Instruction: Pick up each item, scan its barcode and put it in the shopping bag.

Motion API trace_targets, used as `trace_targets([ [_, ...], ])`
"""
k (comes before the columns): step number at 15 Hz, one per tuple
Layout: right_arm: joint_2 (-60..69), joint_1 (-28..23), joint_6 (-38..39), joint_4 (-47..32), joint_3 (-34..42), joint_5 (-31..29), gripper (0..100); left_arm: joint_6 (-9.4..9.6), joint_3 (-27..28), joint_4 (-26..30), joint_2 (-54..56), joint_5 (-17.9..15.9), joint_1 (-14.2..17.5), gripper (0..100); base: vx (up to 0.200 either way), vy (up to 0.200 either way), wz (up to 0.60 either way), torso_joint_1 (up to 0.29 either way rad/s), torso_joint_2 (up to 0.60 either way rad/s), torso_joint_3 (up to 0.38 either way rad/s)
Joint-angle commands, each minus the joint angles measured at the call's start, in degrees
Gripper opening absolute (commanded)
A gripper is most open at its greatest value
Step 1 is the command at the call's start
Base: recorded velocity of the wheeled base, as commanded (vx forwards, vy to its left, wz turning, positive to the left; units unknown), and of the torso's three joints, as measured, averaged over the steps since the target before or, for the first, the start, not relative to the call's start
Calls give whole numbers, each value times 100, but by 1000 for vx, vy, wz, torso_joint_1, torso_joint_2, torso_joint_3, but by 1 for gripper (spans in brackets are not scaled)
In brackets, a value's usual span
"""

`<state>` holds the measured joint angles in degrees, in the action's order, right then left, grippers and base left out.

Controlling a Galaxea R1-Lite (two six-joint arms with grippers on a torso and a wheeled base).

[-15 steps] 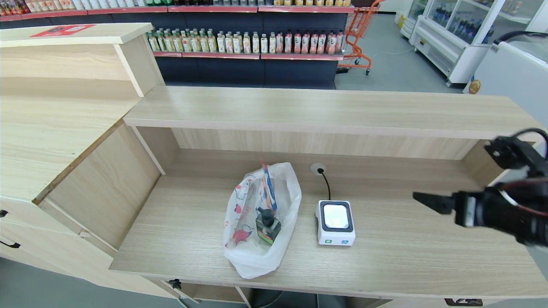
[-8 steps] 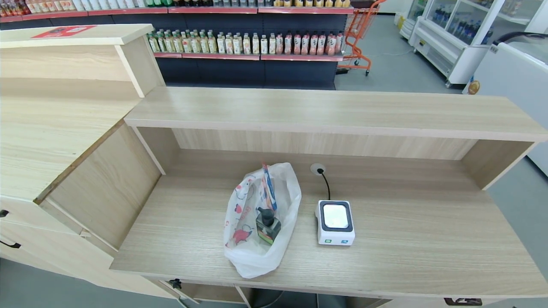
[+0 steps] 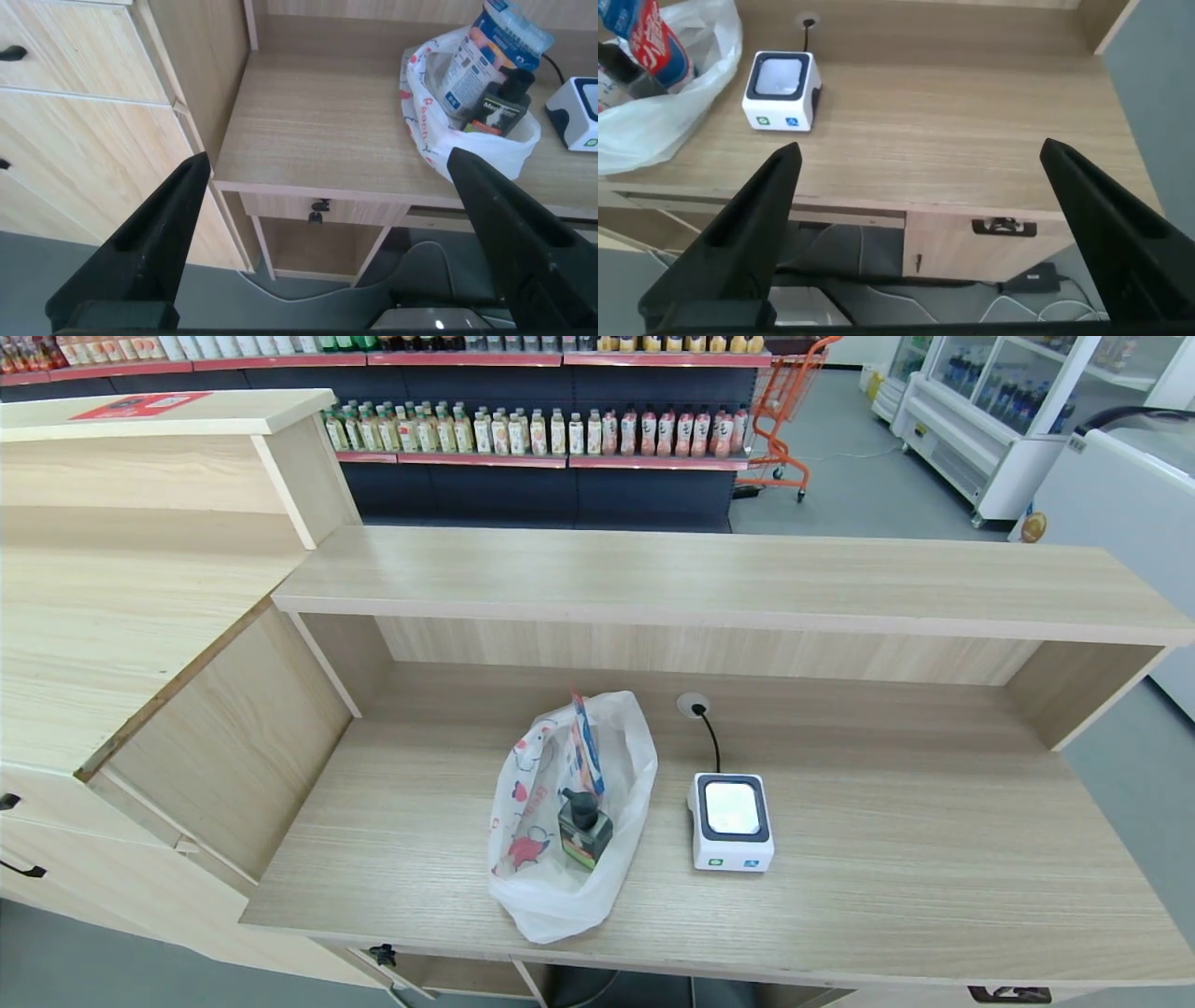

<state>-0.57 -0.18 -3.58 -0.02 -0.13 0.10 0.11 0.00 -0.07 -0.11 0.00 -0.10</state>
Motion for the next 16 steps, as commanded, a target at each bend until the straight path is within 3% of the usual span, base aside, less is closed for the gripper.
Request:
trace_targets([
  [1,57,1,-2,-6,13,8,100,-2,0,-1,-7,0,1,100,0,0,0,0,0,0],
  [8,57,1,-11,-6,13,8,100,7,0,-1,2,0,1,100,0,0,0,0,0,0],
  [12,57,-8,24,-6,13,17,100,7,0,-1,-7,0,1,100,0,-200,0,4,2,5],
  [16,57,-8,42,-6,13,8,100,24,0,-1,2,0,1,100,0,0,0,0,0,0],
])
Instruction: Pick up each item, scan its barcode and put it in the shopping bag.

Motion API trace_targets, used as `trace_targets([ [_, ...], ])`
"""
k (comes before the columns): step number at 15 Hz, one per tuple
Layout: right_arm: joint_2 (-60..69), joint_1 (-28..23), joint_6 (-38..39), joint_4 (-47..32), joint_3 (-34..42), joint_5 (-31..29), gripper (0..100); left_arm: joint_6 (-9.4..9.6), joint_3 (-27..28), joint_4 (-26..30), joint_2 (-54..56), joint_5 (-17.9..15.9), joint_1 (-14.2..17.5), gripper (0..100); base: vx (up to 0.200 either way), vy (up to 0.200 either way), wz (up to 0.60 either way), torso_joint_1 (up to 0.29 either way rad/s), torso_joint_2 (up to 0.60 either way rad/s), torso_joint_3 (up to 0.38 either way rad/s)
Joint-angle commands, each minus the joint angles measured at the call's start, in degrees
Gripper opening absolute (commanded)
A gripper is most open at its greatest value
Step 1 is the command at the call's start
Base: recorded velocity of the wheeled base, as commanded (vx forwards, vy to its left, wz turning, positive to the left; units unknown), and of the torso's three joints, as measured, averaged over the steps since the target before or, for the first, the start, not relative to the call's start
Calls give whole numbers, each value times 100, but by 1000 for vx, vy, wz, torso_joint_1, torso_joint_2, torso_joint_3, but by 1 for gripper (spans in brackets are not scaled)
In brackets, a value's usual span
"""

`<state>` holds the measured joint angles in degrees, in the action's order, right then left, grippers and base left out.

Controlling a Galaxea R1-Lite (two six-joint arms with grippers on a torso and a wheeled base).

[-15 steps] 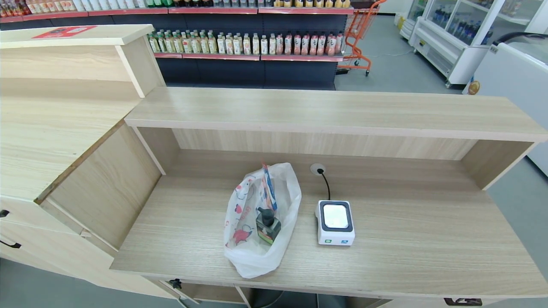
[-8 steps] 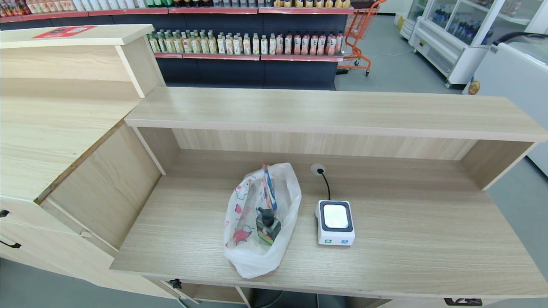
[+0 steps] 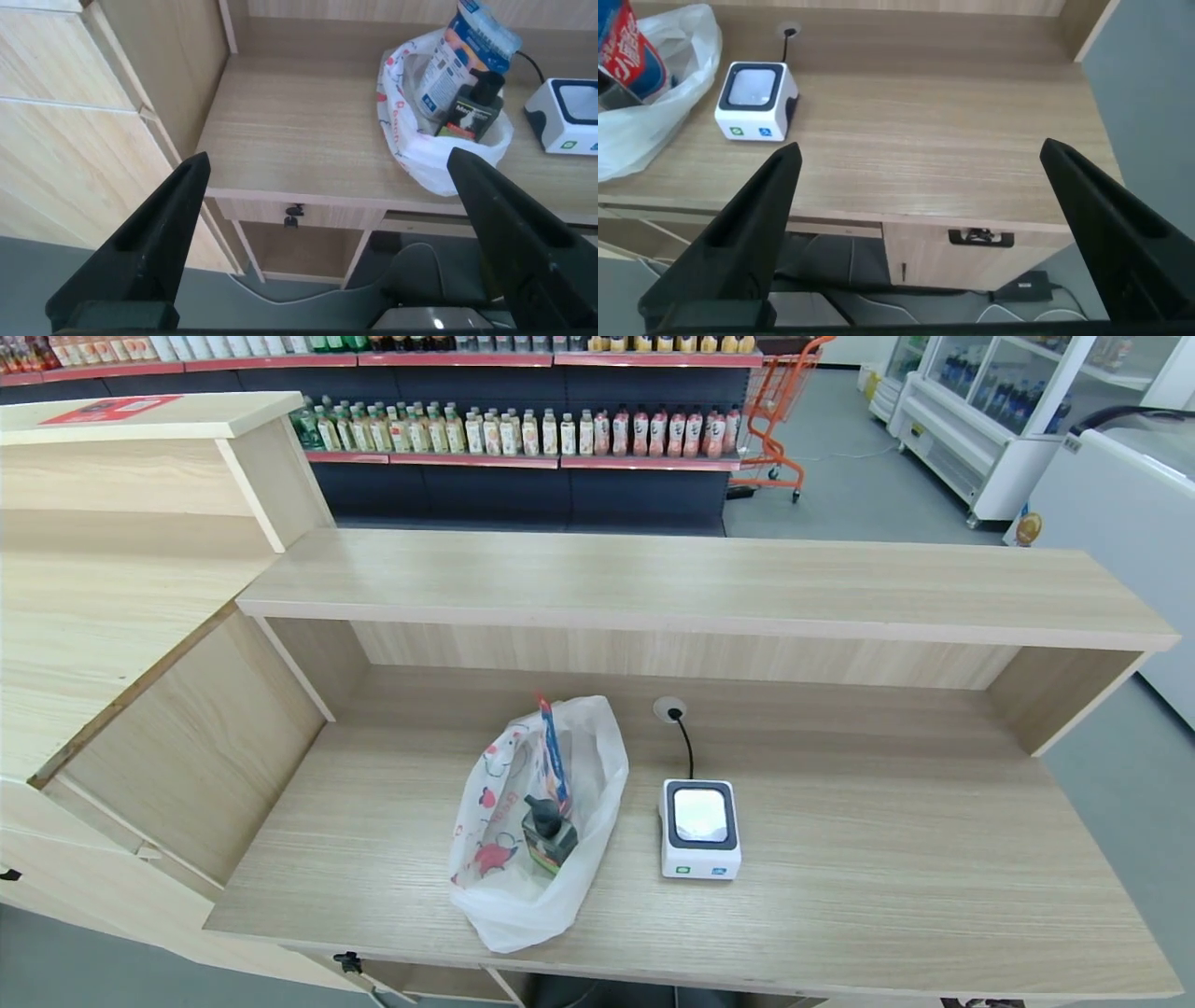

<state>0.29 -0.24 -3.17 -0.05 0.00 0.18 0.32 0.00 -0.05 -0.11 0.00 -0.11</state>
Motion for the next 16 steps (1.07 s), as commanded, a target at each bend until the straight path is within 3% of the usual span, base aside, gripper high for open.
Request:
trace_targets([
  [1,-29,-2,-17,-4,0,-1,100,3,0,-4,2,0,2,100,0,0,0,0,0,0],
  [6,-29,-2,1,-4,0,-1,100,3,0,-4,2,0,2,100,0,-200,0,3,0,0],
  [10,-29,-2,18,-4,0,8,100,-14,0,-4,-7,0,2,100,0,0,0,0,0,0],
  [11,-29,-2,18,-13,0,8,0,-14,0,-4,-7,0,2,100,0,0,0,0,0,0],
  [16,-29,-2,18,-13,0,-1,0,-14,0,-4,-7,0,2,100,0,0,0,0,0,0],
])
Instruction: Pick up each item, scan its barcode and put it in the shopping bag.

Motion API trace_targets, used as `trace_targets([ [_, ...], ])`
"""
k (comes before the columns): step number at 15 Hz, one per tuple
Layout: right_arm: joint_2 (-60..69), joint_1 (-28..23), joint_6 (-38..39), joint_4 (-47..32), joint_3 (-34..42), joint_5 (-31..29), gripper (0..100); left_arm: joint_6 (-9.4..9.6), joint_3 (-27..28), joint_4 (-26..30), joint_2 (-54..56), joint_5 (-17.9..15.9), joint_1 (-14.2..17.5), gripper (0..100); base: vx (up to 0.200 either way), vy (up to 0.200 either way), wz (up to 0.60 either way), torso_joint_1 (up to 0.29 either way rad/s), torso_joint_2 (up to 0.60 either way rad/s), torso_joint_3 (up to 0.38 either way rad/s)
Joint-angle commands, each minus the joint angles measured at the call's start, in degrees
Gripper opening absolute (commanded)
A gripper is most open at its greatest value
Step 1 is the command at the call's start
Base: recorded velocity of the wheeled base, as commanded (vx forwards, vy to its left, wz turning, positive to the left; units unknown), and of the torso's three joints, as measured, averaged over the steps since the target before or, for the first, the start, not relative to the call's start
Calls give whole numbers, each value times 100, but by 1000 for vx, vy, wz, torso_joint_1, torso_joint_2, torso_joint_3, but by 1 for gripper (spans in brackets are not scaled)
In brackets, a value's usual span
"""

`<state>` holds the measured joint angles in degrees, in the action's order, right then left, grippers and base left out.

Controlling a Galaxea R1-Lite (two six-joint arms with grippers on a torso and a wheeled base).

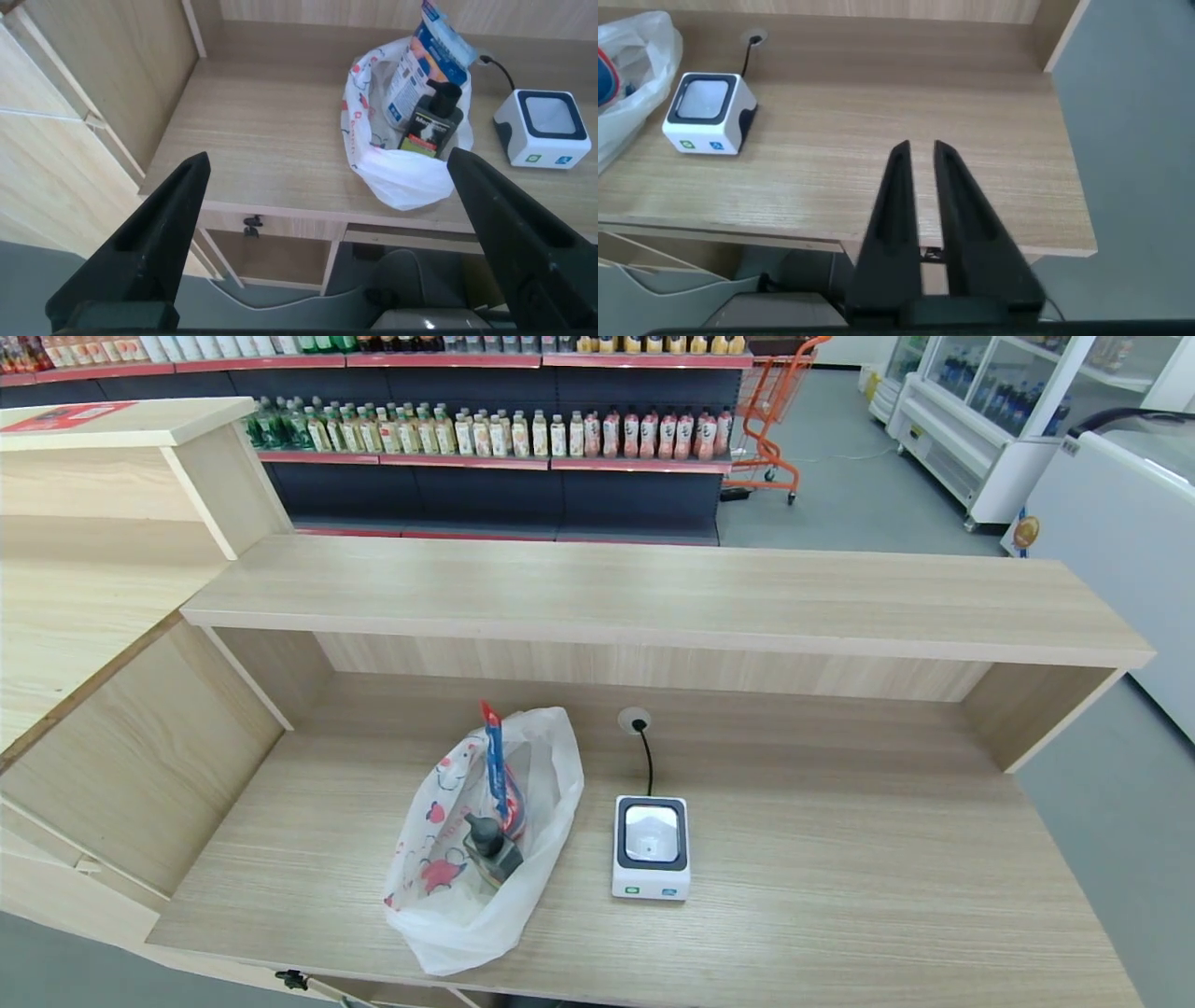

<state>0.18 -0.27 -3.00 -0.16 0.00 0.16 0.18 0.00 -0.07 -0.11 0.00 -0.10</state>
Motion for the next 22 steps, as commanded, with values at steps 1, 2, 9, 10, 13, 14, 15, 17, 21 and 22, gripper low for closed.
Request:
trace_targets([
  [1,-18,0,1,-2,0,2,0,-1,0,-1,-7,0,1,100,0,0,0,0,0,0],
  [2,-18,0,1,-2,0,2,0,-1,0,-1,-7,0,1,100,0,0,0,0,0,0],
  [9,-18,0,1,-2,0,2,0,-1,0,-1,-7,0,1,100,0,0,0,0,0,0],
  [10,-18,0,1,-2,0,2,0,-1,0,-1,-7,0,1,100,0,0,0,0,0,0],
  [13,-18,0,1,-2,0,2,0,-1,0,-1,-7,0,1,100,0,0,0,0,0,0],
  [14,-18,9,1,-2,0,2,0,-1,0,-1,-7,0,1,100,0,0,0,0,0,0],
  [15,-18,9,-8,-2,0,2,0,-1,0,-1,2,0,1,100,0,0,0,0,0,0],
  [17,-18,0,-8,-2,0,2,0,-1,0,-1,-7,0,1,100,0,0,0,0,0,0],
  [21,-18,9,-8,-2,0,2,0,-1,0,-1,-7,0,1,100,0,0,0,0,0,0],
  [22,-18,0,-8,-2,0,2,0,-1,0,-1,-7,0,1,100,0,0,0,0,0,0],
])
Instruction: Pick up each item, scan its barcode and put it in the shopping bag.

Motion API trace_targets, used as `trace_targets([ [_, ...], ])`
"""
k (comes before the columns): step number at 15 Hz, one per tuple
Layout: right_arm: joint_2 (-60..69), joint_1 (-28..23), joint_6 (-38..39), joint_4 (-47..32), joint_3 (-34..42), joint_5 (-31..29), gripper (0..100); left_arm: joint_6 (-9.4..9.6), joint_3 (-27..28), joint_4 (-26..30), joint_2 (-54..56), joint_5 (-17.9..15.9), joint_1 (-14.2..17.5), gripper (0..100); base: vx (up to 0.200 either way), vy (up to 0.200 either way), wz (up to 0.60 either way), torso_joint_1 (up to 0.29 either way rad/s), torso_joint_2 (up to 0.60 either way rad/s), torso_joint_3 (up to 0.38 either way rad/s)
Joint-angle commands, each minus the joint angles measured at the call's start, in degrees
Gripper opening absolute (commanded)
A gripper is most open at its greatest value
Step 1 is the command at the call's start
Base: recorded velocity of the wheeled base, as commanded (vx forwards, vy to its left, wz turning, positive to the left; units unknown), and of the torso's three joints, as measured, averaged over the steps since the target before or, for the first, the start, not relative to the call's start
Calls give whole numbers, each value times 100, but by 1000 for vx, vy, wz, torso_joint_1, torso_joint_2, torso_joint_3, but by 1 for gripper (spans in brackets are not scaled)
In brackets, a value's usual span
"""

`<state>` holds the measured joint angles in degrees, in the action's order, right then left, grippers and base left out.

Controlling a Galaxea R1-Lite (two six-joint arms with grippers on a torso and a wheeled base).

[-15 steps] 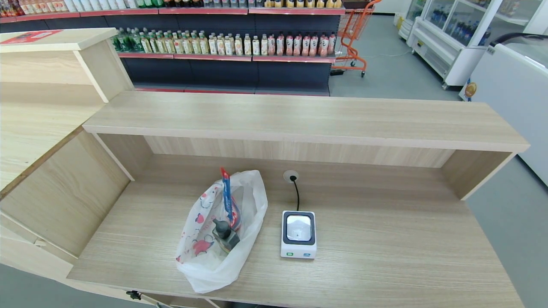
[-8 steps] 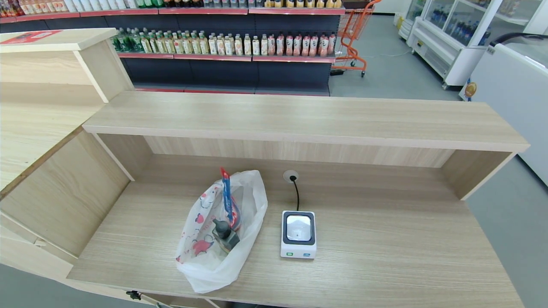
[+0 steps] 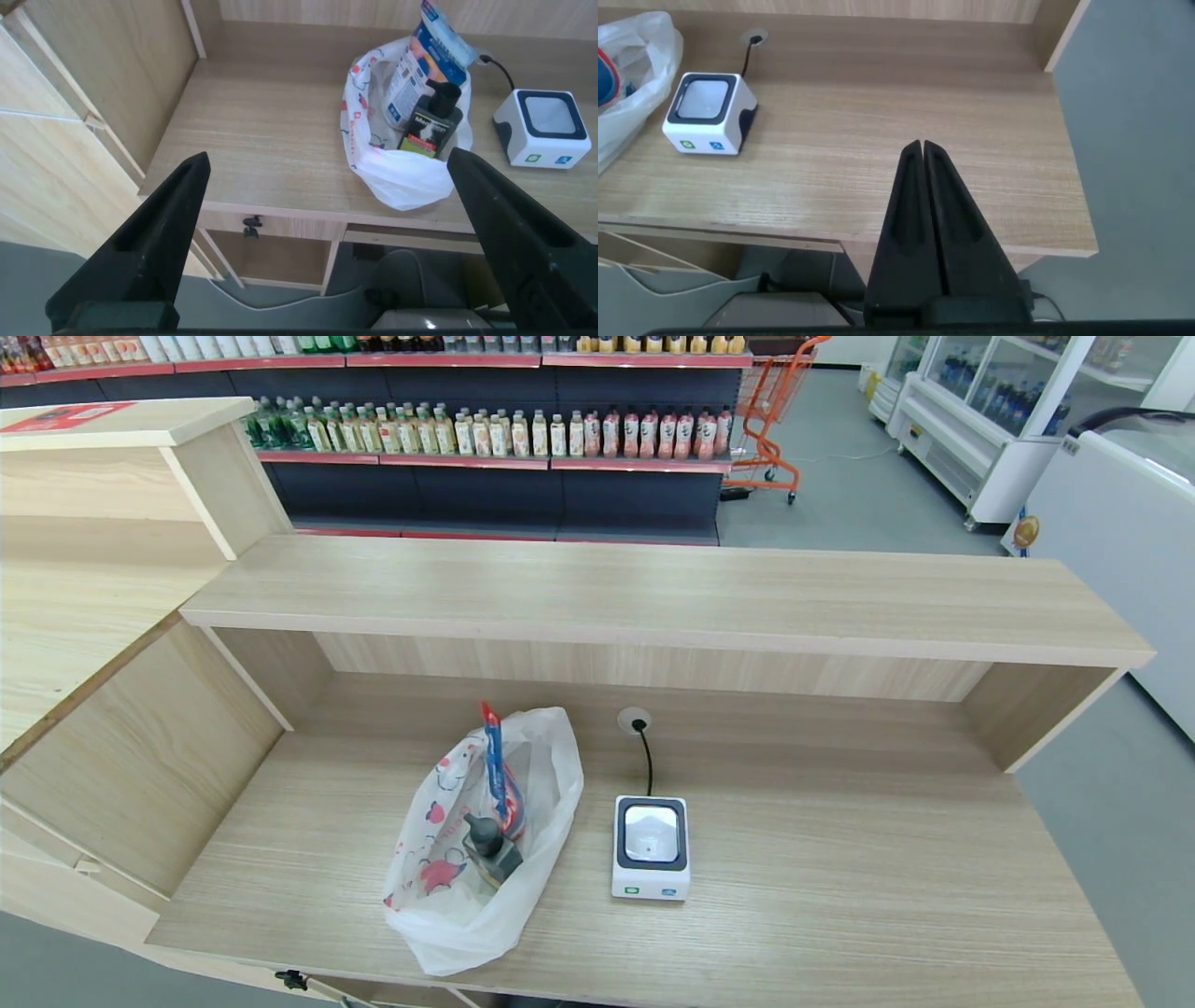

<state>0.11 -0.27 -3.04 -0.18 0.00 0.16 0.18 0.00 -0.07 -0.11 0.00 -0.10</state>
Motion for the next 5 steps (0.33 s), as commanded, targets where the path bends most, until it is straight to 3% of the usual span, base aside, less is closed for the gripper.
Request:
trace_targets([
  [1,-11,0,-4,1,0,2,0,-1,0,-1,-7,0,1,100,0,0,0,0,0,0],
  [5,-11,9,-4,1,0,2,0,-1,0,-1,-7,0,1,100,0,0,0,0,0,0],
])
